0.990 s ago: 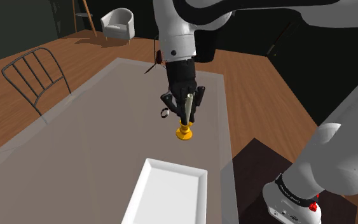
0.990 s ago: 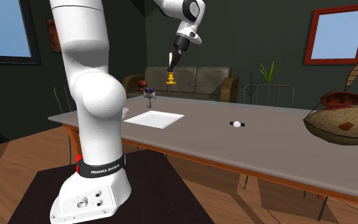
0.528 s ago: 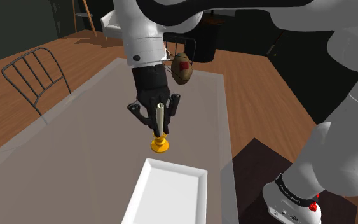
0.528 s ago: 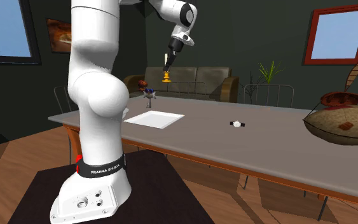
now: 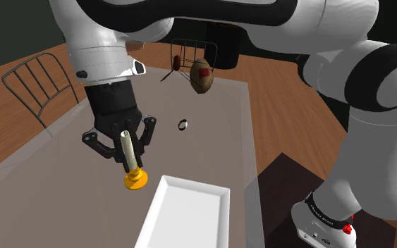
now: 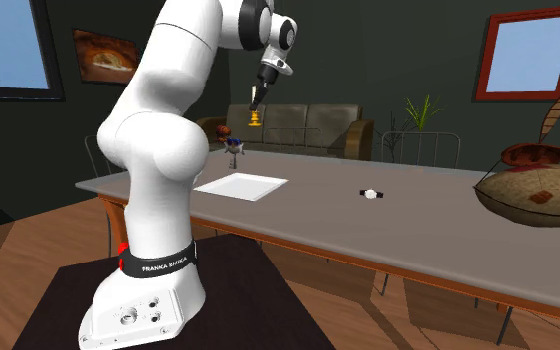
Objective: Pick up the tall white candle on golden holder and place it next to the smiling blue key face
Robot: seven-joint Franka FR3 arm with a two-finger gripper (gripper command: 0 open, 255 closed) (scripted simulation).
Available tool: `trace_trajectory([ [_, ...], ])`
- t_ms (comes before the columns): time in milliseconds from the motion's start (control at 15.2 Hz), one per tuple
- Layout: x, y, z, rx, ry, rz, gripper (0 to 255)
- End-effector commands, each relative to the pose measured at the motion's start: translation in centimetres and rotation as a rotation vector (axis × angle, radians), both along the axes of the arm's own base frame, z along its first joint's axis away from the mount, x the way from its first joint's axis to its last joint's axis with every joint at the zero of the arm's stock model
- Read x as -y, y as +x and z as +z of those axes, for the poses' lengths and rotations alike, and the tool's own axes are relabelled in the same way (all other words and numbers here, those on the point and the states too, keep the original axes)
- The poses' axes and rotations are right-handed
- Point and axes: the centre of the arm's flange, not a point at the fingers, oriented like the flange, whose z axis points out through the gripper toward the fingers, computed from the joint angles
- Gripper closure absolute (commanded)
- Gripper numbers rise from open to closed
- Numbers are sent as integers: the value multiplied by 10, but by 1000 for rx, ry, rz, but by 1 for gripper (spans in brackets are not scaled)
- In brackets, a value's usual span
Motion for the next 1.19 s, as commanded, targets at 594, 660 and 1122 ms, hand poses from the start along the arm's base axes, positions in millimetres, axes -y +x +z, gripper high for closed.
trace_trajectory([
  [594, -59, 6, -32, 0, 0, -3, 255],
  [660, -59, 6, -37, 0, 0, -3, 255],
  [1122, -59, 6, -74, 0, 0, -3, 255],
])
